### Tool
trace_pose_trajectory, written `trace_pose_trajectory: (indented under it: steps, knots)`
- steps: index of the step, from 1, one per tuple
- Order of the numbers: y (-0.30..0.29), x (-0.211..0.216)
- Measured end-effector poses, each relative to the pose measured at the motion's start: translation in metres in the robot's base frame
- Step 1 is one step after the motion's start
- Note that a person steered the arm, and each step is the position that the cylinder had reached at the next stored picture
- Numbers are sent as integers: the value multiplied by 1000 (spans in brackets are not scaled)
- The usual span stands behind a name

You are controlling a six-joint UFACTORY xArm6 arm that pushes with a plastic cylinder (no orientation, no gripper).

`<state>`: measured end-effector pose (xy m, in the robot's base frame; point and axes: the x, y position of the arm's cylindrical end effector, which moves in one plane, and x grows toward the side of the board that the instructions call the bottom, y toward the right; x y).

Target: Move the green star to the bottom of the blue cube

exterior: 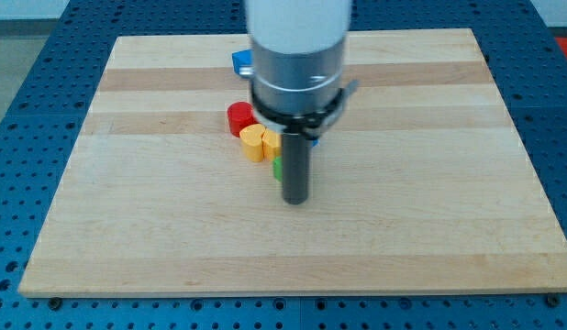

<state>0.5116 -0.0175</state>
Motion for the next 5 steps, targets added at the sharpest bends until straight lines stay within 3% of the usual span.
trace_pose_trajectory:
  steps: [1, 2, 5]
  knots:
    - [-54, -14]
    - [-59, -26]
    - [26, -28]
